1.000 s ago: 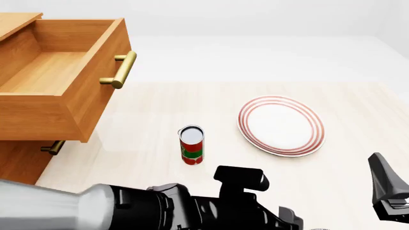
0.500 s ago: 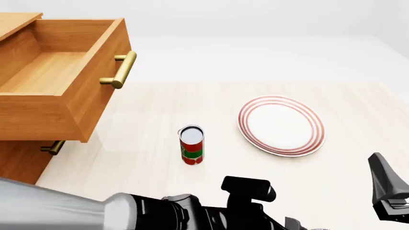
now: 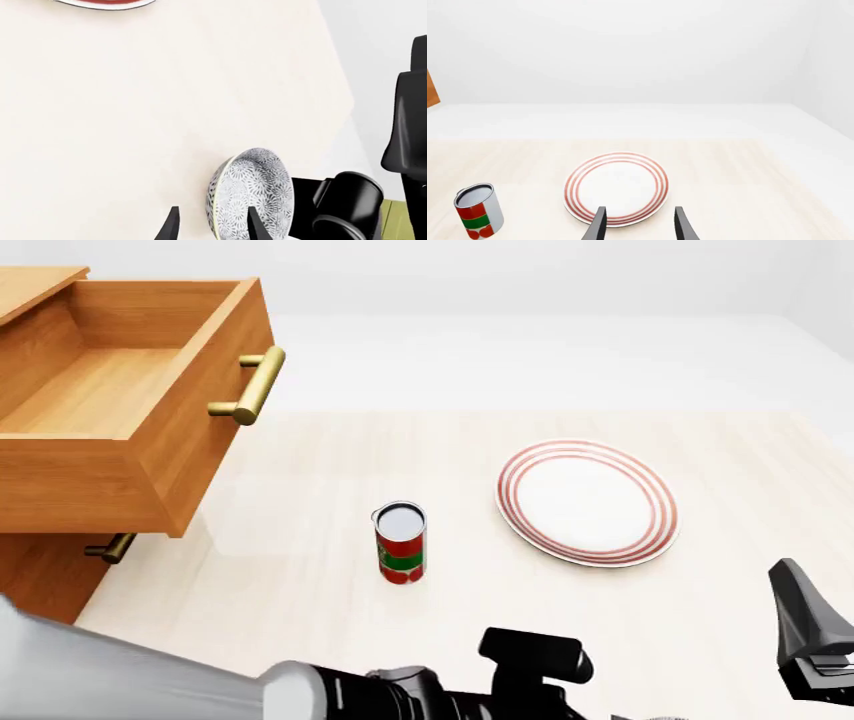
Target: Put the bowl in the top drawer of the cabinet.
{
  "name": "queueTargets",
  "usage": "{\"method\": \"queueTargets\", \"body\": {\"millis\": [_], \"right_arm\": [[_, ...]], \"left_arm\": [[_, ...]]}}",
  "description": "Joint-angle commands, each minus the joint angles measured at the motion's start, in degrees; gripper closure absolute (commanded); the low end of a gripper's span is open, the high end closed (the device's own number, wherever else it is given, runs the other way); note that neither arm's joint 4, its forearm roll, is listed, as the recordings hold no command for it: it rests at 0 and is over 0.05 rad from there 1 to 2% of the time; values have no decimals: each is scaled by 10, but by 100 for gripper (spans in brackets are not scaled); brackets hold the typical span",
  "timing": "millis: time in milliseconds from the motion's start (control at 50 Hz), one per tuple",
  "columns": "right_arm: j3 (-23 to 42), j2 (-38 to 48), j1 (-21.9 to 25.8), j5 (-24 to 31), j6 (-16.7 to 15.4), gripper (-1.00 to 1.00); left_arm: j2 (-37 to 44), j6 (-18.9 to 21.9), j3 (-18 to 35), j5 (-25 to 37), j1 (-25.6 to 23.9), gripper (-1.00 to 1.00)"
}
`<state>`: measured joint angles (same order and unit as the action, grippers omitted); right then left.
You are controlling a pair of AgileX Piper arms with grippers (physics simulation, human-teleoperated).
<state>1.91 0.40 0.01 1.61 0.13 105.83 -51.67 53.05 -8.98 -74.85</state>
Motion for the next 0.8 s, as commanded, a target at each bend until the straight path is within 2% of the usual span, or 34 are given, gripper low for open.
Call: {"method": "queueTargets", "body": {"millis": [20,800], "right_arm": [[0,0,0,0,0,-100],[0,0,0,0,0,-100]], "left_arm": [[19,-9,3,-11,-9,-100],[71,-34,20,-36,-23,-100]]}}
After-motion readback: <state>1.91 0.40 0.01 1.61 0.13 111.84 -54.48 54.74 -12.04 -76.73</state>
